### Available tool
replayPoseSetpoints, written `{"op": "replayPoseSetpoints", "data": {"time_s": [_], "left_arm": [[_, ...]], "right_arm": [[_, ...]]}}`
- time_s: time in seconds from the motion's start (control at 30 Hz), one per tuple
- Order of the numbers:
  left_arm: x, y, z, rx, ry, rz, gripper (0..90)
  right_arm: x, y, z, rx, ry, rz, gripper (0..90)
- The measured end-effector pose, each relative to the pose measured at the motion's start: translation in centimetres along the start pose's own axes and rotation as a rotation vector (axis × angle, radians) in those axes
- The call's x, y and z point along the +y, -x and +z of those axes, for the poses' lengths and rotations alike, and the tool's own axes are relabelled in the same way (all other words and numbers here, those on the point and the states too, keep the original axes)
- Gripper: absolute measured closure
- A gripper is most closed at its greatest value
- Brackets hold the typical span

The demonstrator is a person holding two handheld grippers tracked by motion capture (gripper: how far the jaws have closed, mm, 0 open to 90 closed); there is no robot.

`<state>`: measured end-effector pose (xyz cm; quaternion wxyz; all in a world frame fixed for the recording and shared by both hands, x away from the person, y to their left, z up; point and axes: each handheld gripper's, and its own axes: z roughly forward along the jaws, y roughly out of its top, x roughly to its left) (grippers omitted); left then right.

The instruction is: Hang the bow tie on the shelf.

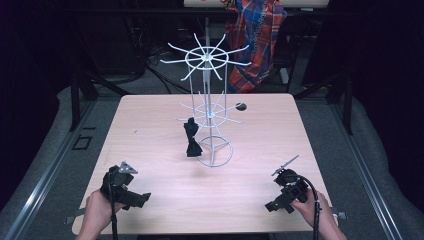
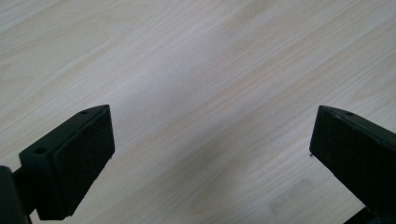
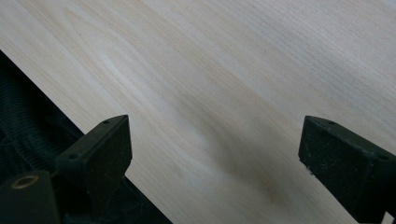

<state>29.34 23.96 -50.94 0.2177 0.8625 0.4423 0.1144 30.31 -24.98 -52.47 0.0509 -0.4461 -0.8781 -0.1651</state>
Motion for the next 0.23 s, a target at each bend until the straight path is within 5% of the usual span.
{"op": "replayPoseSetpoints", "data": {"time_s": [0.23], "left_arm": [[-0.15,-0.69,0.57,-0.012,-0.005,-0.004,0.4]], "right_arm": [[0.06,-0.08,0.06,0.002,0.0,-0.014,9.3]]}}
